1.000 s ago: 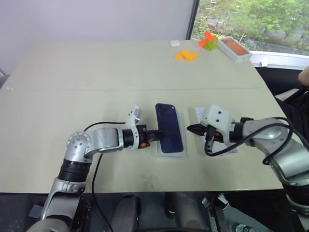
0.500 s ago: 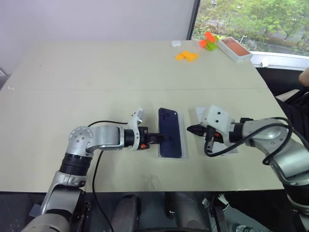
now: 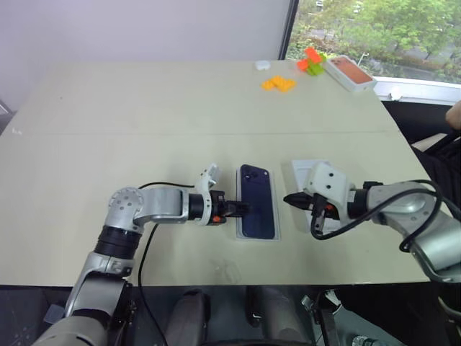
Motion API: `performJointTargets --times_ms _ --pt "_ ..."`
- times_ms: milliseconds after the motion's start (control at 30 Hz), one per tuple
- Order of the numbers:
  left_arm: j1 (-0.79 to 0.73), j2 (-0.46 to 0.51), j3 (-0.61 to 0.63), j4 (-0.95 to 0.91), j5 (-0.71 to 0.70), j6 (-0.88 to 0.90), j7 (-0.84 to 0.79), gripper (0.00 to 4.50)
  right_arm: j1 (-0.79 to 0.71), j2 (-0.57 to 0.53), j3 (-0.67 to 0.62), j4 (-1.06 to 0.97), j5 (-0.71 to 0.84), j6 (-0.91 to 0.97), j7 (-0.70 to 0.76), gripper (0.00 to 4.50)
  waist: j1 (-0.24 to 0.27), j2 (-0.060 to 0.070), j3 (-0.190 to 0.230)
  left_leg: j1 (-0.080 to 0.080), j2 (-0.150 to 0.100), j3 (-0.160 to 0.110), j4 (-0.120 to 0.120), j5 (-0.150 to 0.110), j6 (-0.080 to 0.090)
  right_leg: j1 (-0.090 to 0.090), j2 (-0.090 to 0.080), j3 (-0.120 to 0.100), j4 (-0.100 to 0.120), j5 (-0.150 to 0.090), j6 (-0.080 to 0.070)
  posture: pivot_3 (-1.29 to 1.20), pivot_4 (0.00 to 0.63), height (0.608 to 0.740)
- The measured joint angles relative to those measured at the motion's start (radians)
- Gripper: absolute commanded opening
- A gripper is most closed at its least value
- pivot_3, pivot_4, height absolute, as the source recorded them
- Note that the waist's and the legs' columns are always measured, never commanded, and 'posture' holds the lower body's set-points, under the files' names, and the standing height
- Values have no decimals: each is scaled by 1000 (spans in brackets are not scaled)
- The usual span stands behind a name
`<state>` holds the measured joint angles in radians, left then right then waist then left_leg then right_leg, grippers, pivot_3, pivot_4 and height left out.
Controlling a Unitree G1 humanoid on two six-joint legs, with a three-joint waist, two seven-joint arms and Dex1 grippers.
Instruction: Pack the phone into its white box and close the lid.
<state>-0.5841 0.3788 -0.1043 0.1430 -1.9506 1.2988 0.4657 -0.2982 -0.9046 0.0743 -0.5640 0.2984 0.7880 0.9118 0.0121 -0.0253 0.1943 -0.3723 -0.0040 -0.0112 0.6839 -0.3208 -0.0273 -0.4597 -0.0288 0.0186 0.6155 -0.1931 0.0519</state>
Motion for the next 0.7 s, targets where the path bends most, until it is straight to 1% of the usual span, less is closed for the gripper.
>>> performJointTargets --times_ms 33,67,100,133,167,300,467,700 --pt "0 0 -1 3 0 2 -1 22 1 -1 0 0 1 0 -2 0 0 0 0 0 0 0 0 0 0 0 0 0 0 0 0 0 150 740" --pt "0 0 -1 7 0 3 -1 726 1 -2 0 -1 1 0 -3 0 0 0 0 0 0 0 0 0 0 0 0 0 0 0 0 0 150 740" --pt "0 0 -1 8 0 3 -2 961 1 -4 0 -1 1 0 -3 0 0 0 0 0 0 0 0 0 0 0 0 0 0 0 0 0 150 740" --pt "-1 0 -1 10 0 4 -4 1326 1 -5 0 -1 1 0 -4 0 0 0 0 0 0 0 0 0 0 0 0 0 0 0 0 0 150 740" --pt "-2 0 -1 12 0 5 -5 1875 1 -5 0 -1 1 1 -5 0 0 0 0 0 0 0 0 0 0 0 0 0 0 0 0 0 150 740" --pt "-12 0 0 10 -4 7 -20 3794 1 -6 0 -2 2 2 -5 0 0 0 0 0 0 0 0 0 -1 0 0 0 1 0 0 0 150 740" --pt "-14 22 3 -9 -3 6 -45 3794 0 -8 0 -2 2 4 -5 0 -1 0 0 1 0 0 0 1 -1 1 0 0 2 0 0 0 150 740" --pt "2 184 15 -127 -3 28 -167 3794 -4 -9 0 -2 2 7 -6 0 -2 0 0 2 0 0 0 1 -2 1 0 0 3 0 -1 0 150 740"
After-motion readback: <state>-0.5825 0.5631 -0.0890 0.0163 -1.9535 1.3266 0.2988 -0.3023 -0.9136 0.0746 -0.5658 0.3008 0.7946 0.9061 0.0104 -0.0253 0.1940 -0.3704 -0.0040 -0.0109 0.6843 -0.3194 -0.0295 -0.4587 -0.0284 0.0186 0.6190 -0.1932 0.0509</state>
